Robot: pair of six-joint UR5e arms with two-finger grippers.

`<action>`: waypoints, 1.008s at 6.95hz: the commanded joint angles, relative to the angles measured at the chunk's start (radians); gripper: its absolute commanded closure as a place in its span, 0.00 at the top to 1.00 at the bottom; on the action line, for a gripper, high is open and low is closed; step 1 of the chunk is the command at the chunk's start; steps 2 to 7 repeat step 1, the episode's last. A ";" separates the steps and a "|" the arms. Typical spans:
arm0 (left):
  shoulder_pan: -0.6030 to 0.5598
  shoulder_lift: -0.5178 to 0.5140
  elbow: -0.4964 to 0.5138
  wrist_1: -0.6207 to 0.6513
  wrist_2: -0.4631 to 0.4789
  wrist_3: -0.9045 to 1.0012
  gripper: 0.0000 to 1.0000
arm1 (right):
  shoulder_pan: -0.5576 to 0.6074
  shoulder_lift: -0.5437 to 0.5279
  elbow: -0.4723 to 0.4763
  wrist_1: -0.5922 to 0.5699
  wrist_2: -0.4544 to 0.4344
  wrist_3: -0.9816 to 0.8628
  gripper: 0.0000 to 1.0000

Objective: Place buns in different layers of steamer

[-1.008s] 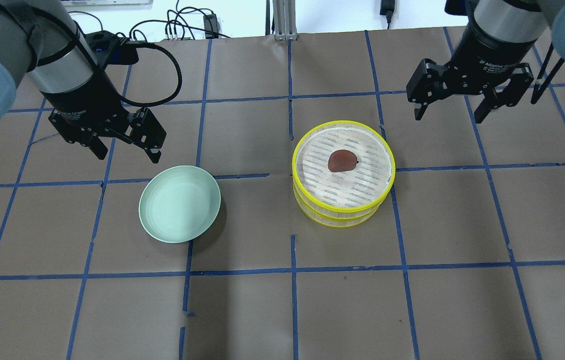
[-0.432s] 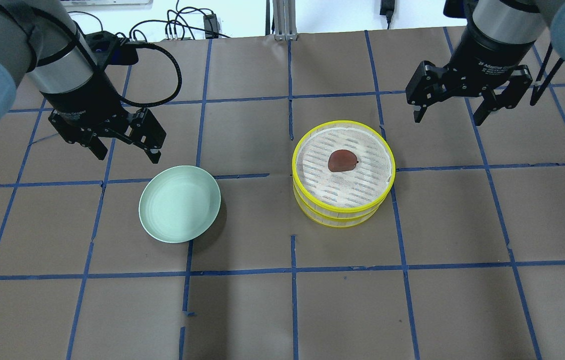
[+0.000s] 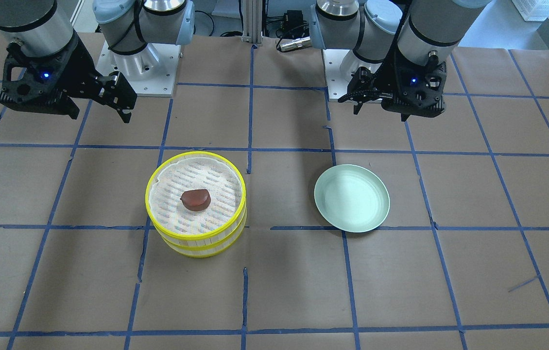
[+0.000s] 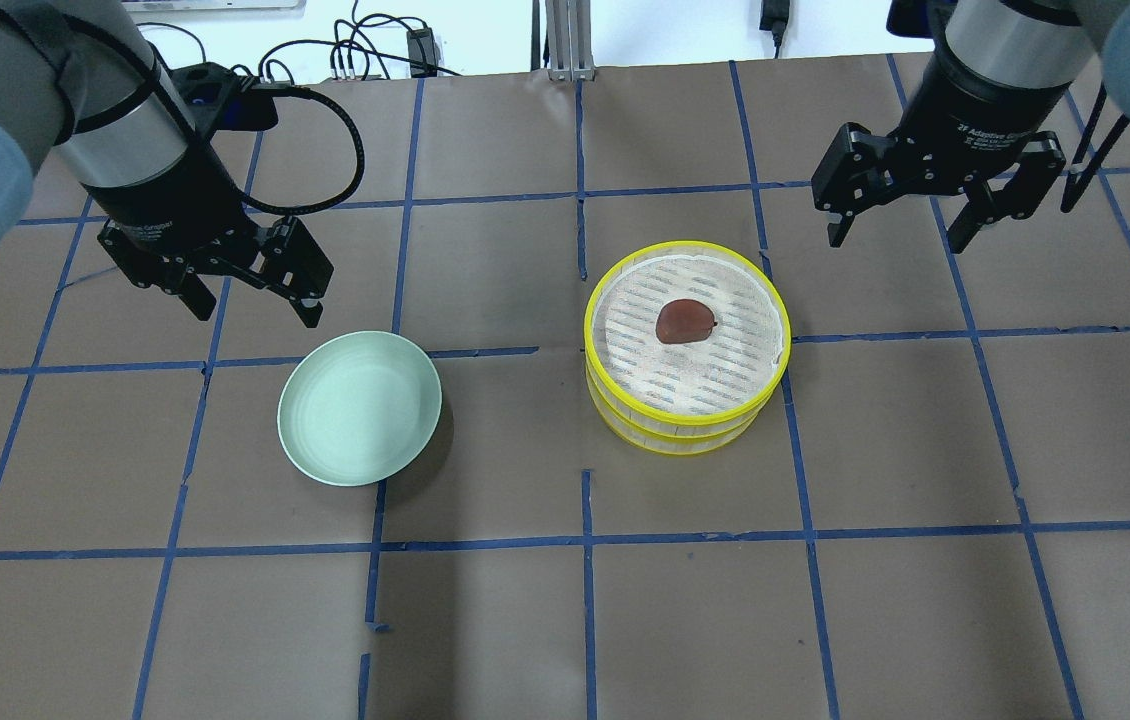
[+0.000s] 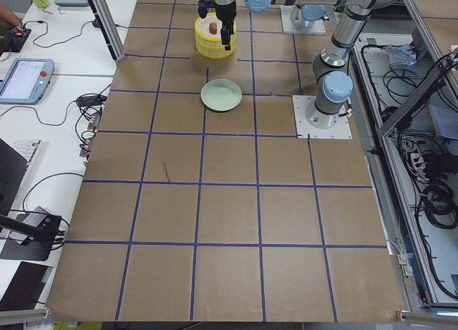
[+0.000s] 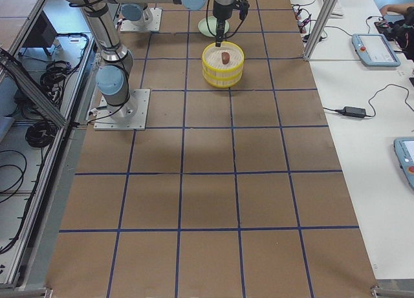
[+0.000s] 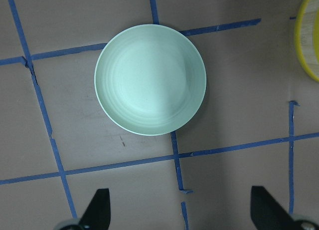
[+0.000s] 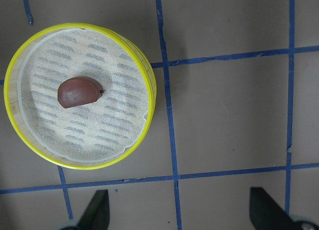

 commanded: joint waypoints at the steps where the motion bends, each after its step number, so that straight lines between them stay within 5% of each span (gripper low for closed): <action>1: 0.000 0.000 0.000 0.000 0.000 0.000 1.00 | 0.001 -0.001 0.002 0.008 -0.001 -0.004 1.00; 7: 0.000 0.000 0.000 0.000 0.000 0.000 1.00 | 0.001 -0.001 0.002 0.008 -0.001 -0.004 1.00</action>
